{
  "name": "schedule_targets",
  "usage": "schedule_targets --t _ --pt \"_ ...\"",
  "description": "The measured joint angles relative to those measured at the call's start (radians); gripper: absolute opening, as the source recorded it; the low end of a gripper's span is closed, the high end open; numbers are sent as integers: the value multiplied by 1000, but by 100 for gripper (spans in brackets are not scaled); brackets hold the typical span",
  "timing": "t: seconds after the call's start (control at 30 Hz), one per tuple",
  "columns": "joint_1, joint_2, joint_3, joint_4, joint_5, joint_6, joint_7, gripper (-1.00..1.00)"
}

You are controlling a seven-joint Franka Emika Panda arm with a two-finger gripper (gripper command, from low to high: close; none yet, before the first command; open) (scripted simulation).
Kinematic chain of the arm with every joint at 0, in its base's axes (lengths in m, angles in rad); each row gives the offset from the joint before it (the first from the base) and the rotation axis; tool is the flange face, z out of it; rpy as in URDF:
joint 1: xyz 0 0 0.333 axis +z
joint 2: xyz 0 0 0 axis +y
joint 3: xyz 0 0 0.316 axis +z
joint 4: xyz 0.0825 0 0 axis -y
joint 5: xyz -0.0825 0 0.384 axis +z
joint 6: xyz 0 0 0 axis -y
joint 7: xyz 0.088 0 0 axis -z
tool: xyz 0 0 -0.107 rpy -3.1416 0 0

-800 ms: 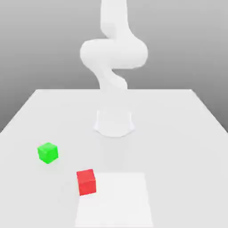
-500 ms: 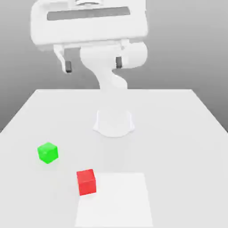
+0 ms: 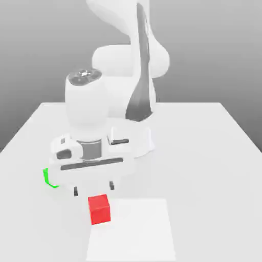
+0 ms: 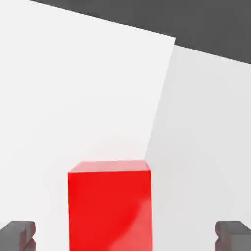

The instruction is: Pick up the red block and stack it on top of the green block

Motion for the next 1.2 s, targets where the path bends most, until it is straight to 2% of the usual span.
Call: schedule_targets --t 0.27,0.3,0.53,0.73,1.0,1.2 --pt "-79 160 117 22 153 130 -112 0" --pt "-96 180 138 23 170 146 -123 -100" --pt "-101 184 143 24 170 148 -123 -100" --pt "-46 74 62 12 60 60 -46 -100" --pt "-47 -71 30 -20 -51 -60 24 -100" --pt "-169 -185 -68 -67 -105 -141 -78 -100"
